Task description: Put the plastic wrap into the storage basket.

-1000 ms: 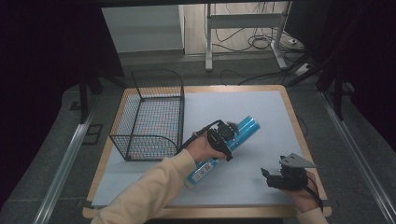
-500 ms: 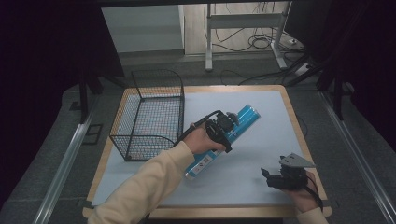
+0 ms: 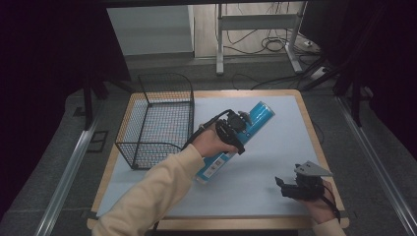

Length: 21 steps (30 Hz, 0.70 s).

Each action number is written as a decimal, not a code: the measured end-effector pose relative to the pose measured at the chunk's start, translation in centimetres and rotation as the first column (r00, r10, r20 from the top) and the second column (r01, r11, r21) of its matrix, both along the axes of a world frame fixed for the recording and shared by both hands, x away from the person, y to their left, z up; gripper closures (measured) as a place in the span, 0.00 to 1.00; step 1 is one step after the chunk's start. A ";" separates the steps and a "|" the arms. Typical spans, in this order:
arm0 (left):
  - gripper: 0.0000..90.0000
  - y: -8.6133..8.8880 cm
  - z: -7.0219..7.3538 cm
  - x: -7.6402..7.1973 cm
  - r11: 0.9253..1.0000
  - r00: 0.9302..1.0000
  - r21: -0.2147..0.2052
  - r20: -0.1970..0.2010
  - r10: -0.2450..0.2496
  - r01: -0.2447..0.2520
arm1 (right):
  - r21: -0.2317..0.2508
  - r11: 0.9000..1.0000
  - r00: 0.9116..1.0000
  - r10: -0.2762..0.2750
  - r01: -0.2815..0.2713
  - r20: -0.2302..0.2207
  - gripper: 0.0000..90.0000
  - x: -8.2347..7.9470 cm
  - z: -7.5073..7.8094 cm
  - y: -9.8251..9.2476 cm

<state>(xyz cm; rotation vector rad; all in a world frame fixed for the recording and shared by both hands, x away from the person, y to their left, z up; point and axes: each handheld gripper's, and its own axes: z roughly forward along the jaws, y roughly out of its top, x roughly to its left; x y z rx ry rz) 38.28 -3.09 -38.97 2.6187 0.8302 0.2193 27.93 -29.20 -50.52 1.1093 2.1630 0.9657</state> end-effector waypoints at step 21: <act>0.35 0.6 3.6 1.7 1.000 0.999 -0.022 0.046 0.023 -0.022 | 0.000 1.000 1.000 0.002 -0.002 -0.003 0.15 0.0 0.0 0.0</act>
